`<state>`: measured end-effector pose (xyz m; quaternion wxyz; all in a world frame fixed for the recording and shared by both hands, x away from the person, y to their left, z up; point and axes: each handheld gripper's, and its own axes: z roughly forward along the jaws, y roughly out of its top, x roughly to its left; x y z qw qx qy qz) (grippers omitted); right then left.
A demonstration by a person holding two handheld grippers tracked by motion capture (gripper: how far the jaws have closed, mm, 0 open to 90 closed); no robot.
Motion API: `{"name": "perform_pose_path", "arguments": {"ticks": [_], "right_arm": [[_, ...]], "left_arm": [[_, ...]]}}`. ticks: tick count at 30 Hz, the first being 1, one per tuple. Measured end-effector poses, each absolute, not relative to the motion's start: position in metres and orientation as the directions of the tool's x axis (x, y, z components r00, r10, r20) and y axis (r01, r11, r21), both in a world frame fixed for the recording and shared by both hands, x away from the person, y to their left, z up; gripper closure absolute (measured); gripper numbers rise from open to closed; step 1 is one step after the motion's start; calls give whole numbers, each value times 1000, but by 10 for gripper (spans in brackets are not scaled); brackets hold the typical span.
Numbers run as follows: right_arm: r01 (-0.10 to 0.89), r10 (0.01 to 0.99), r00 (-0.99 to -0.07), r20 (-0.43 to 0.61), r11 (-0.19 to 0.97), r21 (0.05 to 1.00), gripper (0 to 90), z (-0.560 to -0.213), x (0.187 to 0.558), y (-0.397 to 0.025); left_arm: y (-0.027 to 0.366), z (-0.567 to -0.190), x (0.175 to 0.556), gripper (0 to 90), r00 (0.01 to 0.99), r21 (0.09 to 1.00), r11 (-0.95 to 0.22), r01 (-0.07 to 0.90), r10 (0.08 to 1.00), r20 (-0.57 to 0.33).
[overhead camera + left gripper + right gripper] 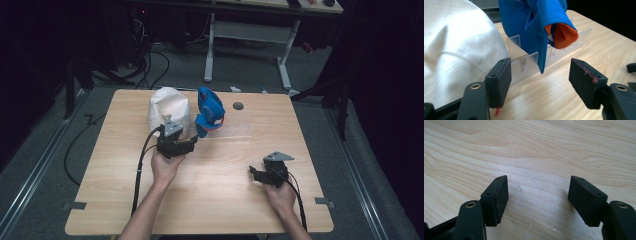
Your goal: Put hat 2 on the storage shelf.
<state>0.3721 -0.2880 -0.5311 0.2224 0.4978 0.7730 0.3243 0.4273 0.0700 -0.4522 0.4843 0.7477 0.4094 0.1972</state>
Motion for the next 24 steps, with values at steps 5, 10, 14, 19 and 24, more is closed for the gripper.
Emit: {"name": "perform_pose_path", "arguments": {"ticks": [5, 10, 14, 19, 24], "right_arm": [[627, 914, -405, -19, 292, 722, 327, -531, 372, -288], [627, 914, -404, -19, 292, 722, 327, -531, 372, -288], [627, 914, -404, -19, 292, 722, 327, -531, 372, -288], [627, 914, -404, -19, 292, 722, 327, -531, 372, -288], [627, 914, -404, -20, 293, 722, 327, -531, 372, -288]], "left_arm": [[85, -455, 413, 336, 594, 881, -192, 433, 796, -118], [100, -465, 397, 328, 590, 868, -217, 446, 801, -103], [111, -472, 387, 325, 581, 865, -208, 457, 806, -113], [123, -482, 378, 320, 569, 857, -193, 478, 811, -135], [132, -512, 373, 315, 528, 802, -247, 544, 844, -98]]}}
